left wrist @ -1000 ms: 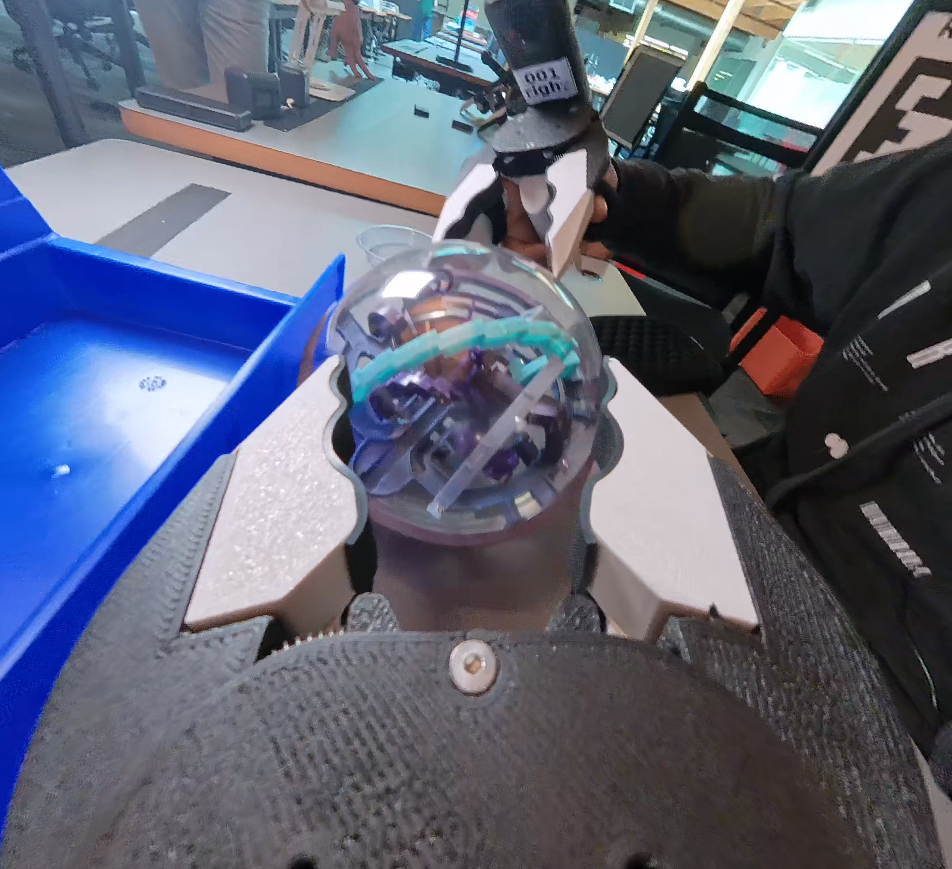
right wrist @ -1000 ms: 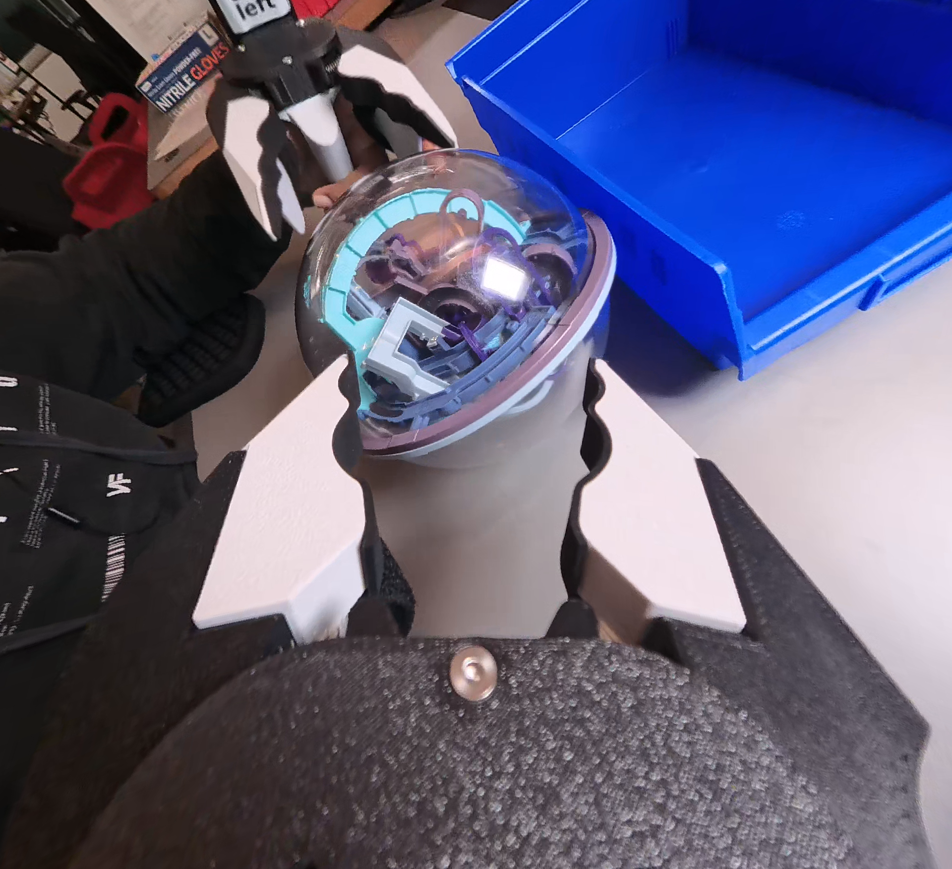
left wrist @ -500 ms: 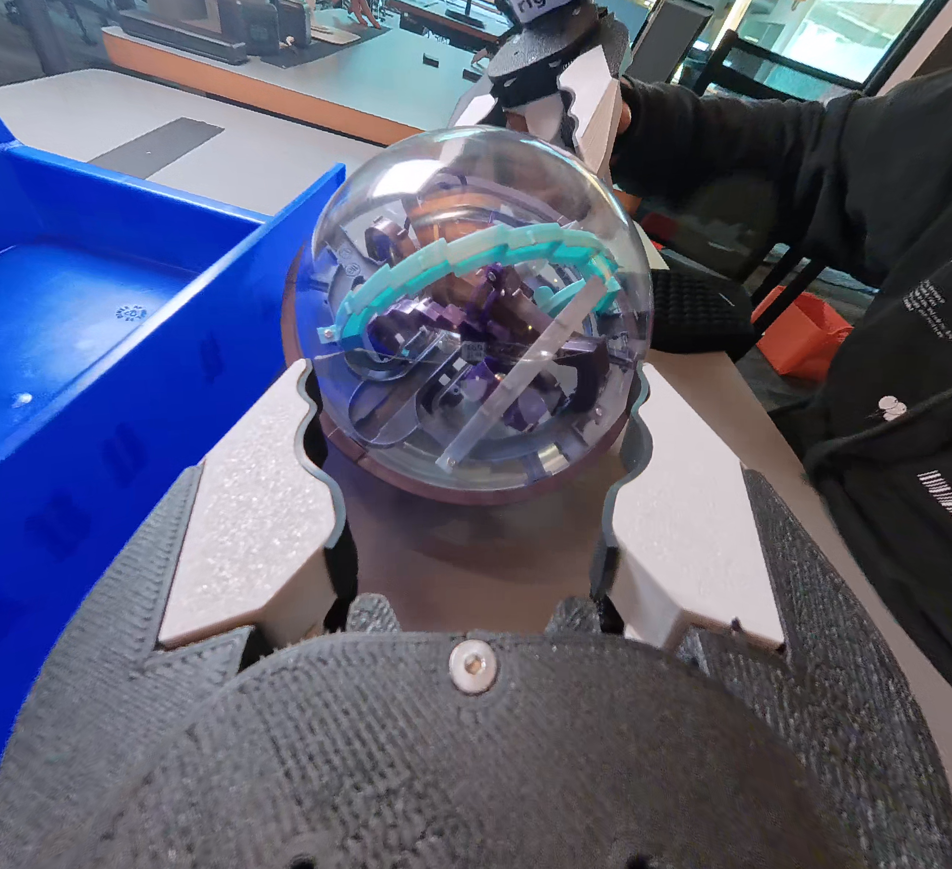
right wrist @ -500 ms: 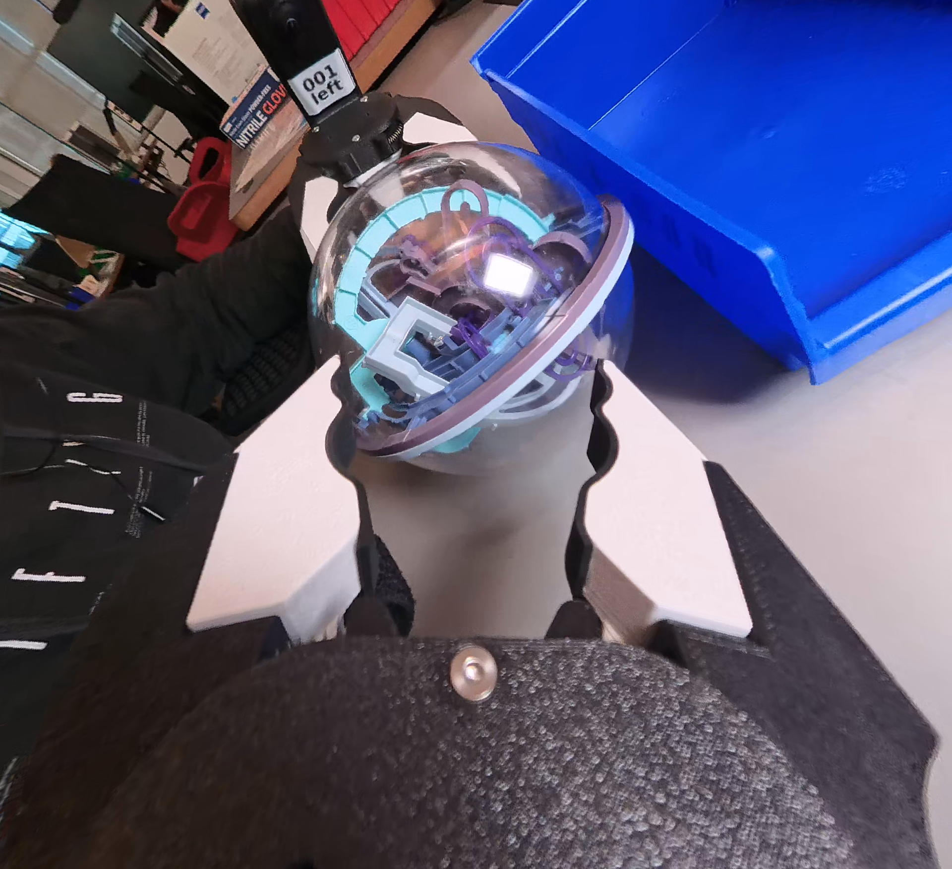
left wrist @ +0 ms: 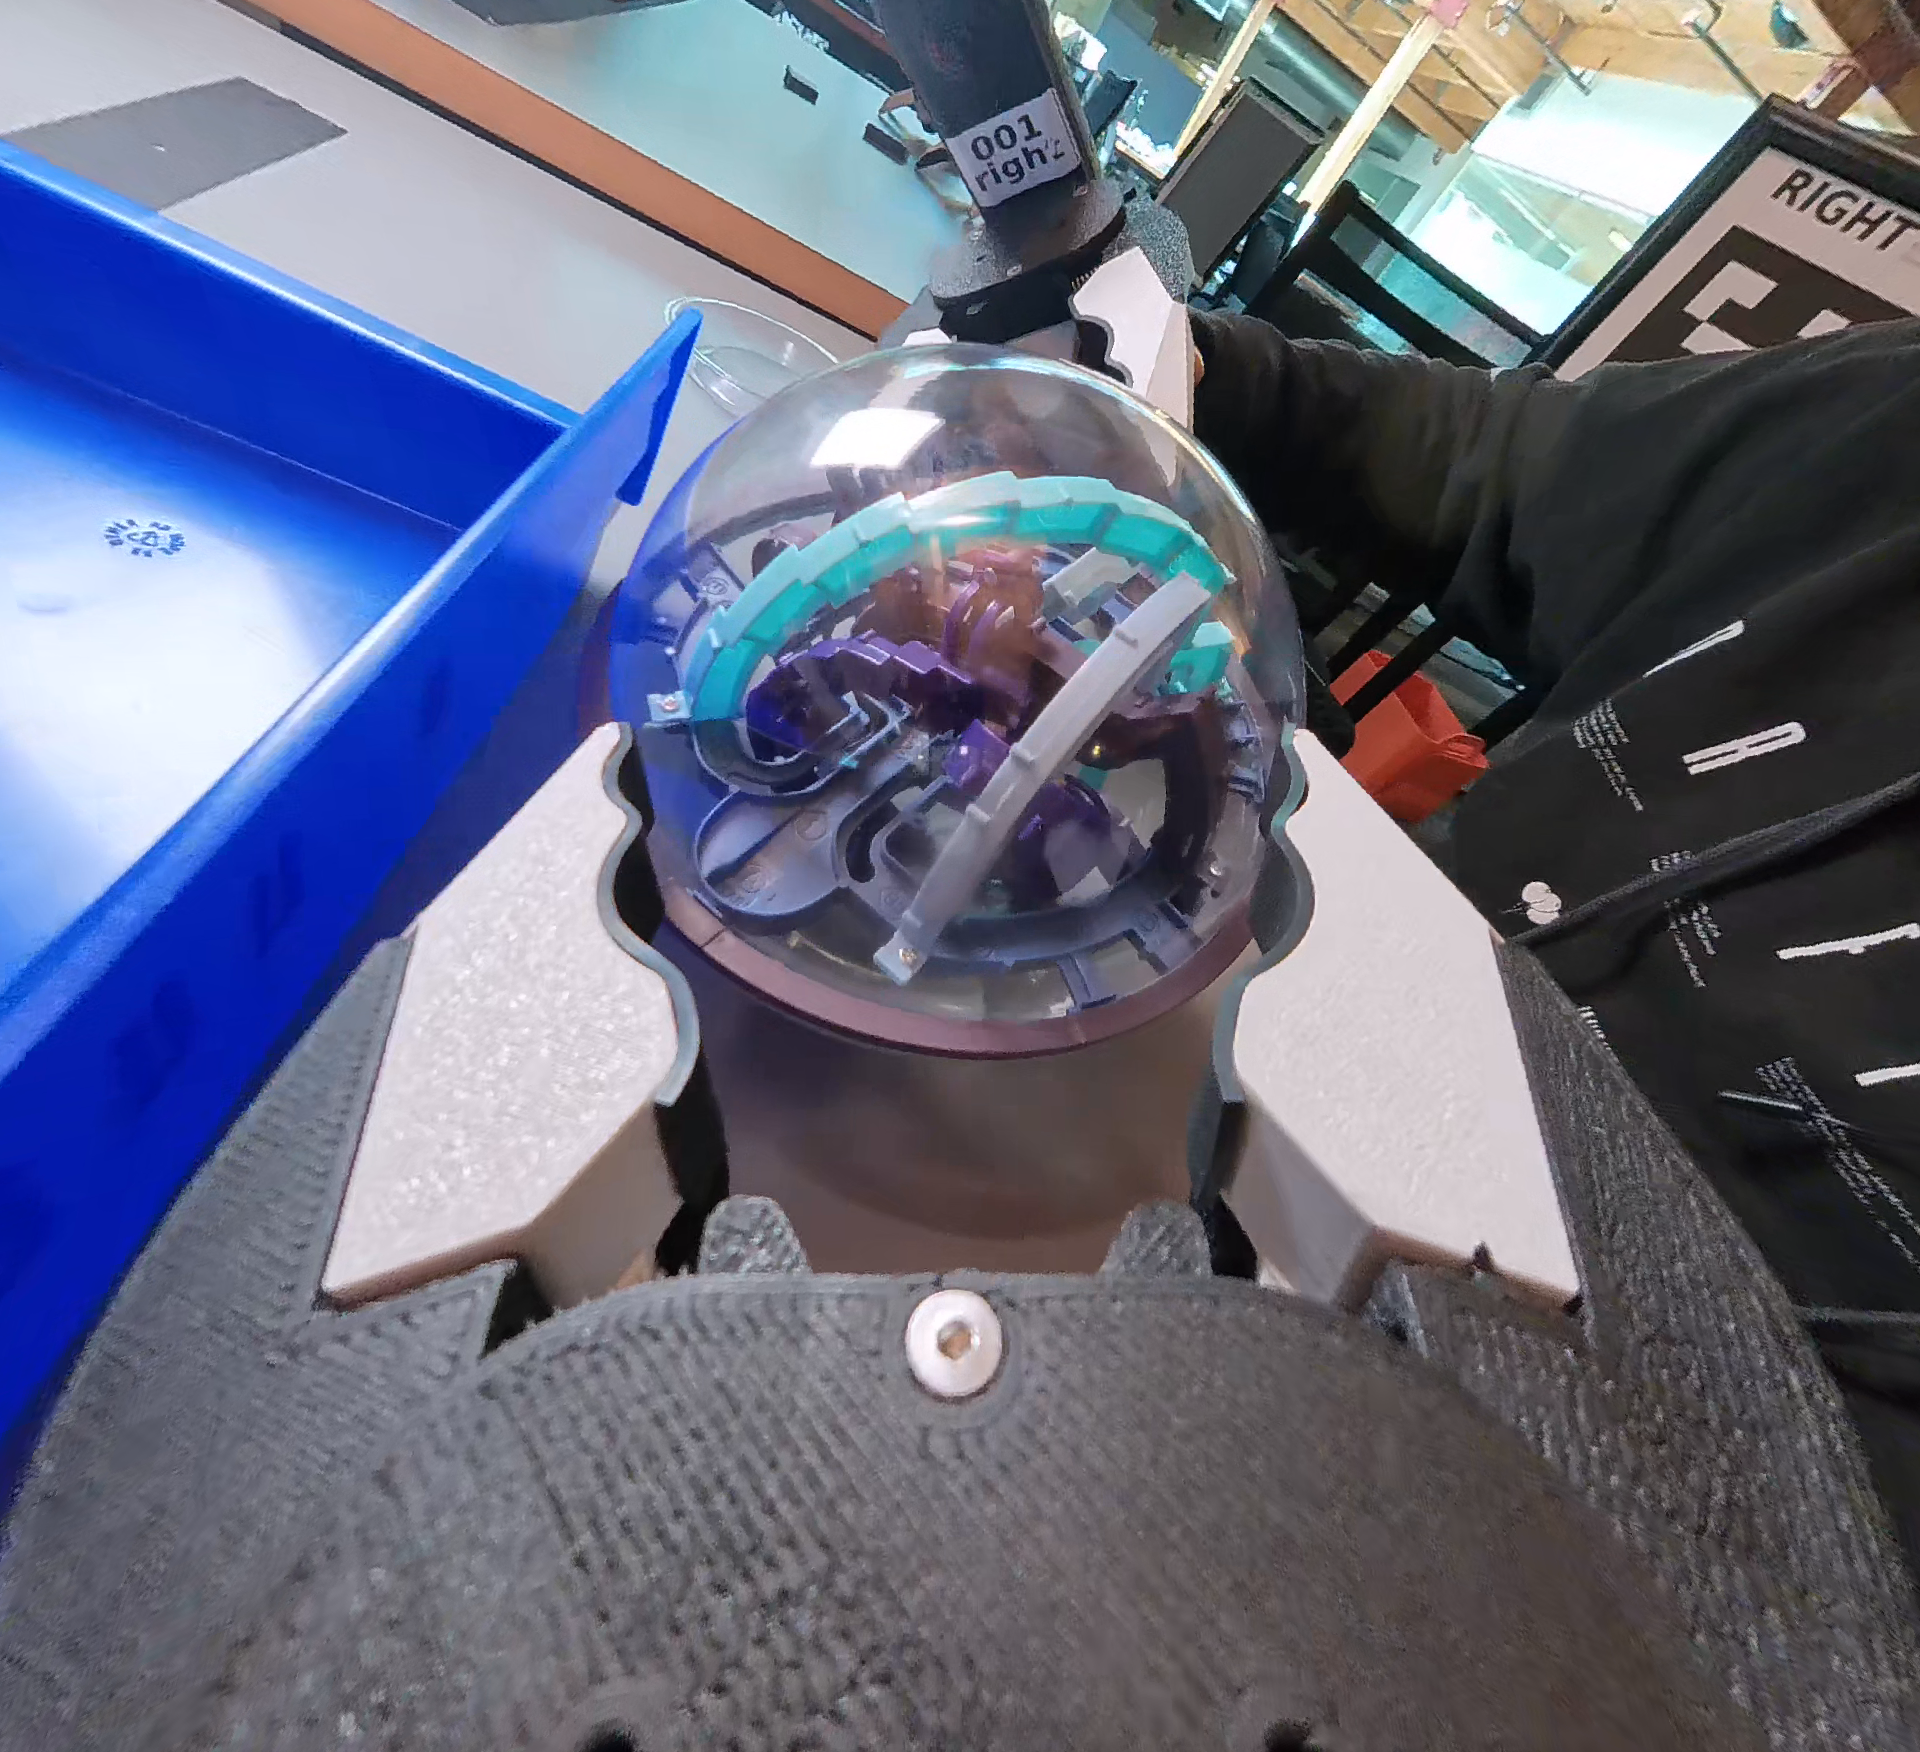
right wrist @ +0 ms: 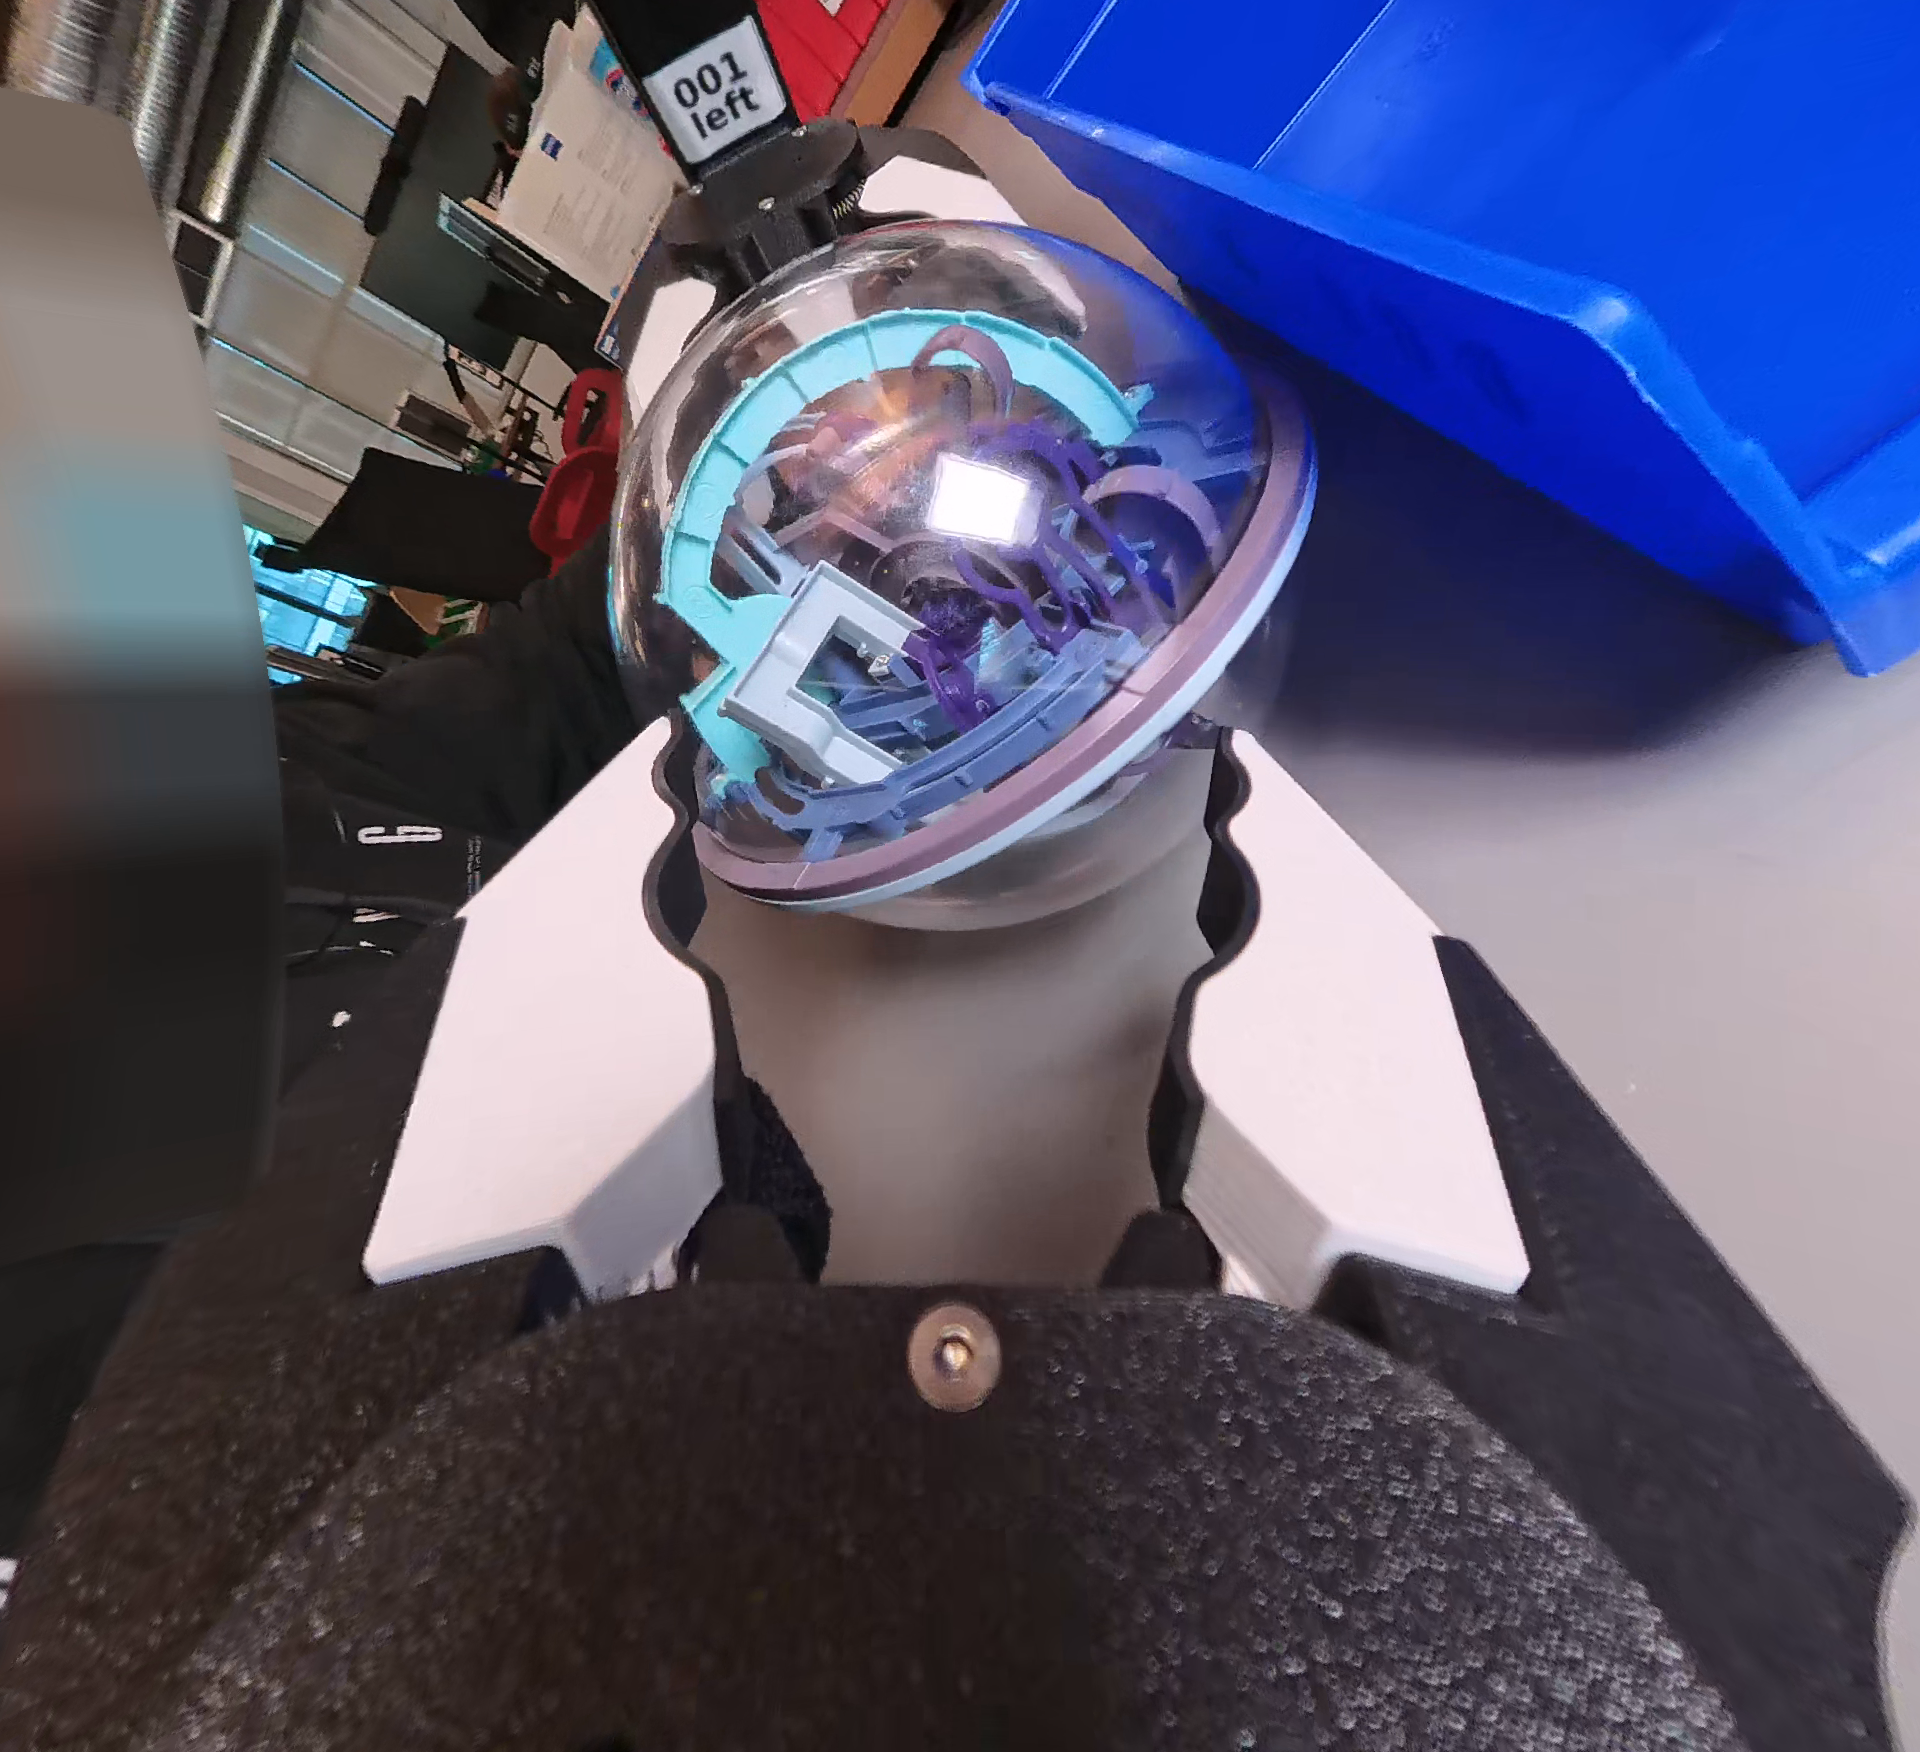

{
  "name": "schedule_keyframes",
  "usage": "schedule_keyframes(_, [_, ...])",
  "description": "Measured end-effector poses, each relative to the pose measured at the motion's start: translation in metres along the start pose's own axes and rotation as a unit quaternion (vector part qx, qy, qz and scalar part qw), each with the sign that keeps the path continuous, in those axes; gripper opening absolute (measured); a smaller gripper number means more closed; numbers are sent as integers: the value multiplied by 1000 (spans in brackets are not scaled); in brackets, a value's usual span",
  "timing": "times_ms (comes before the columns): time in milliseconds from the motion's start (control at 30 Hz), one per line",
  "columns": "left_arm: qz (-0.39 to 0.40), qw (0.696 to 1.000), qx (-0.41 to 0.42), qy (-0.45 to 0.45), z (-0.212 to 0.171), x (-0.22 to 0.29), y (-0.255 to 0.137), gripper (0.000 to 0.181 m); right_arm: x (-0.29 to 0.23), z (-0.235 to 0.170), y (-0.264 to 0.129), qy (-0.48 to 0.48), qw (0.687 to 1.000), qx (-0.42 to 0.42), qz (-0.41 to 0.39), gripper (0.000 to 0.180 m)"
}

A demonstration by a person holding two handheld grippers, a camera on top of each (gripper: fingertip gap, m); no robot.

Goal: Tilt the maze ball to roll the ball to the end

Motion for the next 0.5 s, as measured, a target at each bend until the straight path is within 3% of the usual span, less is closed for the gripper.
schedule_keyframes(500, [-18, 1000, 8, -19, 3, -3, 0, 116, 2, -4, 0, 4, 1000, 19, 11, 96])
Point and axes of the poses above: each gripper's, where its closed fingertips meet, y out along the fingers, z out of its top, x = y × z across the jaws, the point moved 5 cm from there along -y, back along the fingers, and after that the axes turned 9 degrees about -y, right-handed, at the moved point
